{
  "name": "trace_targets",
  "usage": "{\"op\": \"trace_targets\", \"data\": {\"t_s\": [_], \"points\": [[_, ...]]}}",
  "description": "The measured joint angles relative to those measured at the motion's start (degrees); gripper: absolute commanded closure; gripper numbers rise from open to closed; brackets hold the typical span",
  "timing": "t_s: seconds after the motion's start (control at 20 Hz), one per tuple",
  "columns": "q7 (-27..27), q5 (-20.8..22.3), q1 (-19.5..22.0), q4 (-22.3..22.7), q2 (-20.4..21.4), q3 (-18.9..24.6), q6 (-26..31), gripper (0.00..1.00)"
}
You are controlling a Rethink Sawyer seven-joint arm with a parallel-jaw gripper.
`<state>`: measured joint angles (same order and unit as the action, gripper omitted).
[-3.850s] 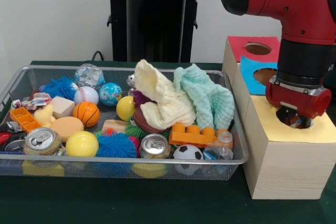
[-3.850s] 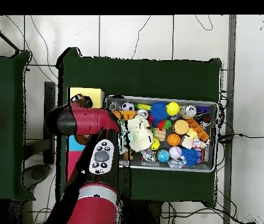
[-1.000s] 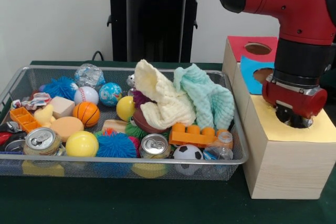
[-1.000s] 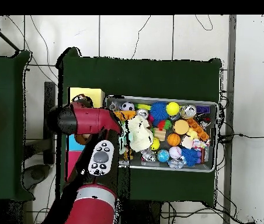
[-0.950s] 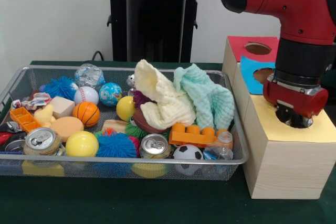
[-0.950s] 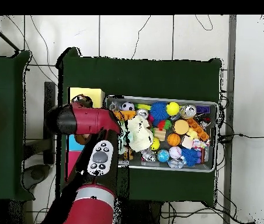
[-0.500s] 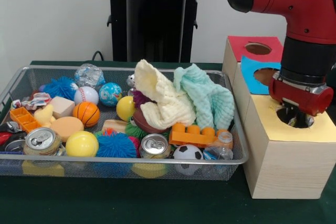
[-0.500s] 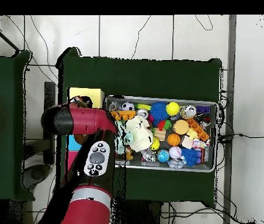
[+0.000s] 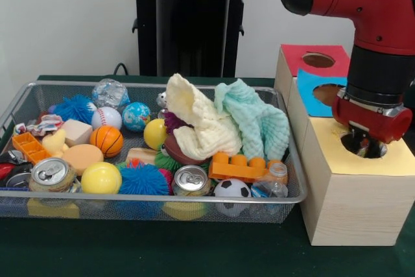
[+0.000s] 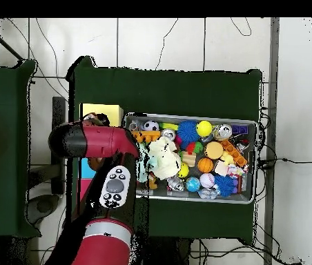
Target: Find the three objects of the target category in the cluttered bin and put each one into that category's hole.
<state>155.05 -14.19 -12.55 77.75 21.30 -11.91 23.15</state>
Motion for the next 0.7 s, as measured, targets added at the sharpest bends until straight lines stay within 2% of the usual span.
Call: {"op": "trace_targets", "data": {"t_s": [0.7], "points": [[0.0,0.13,-1.24,-3.21,-1.47,-2.45,3.92,0.0]]}}
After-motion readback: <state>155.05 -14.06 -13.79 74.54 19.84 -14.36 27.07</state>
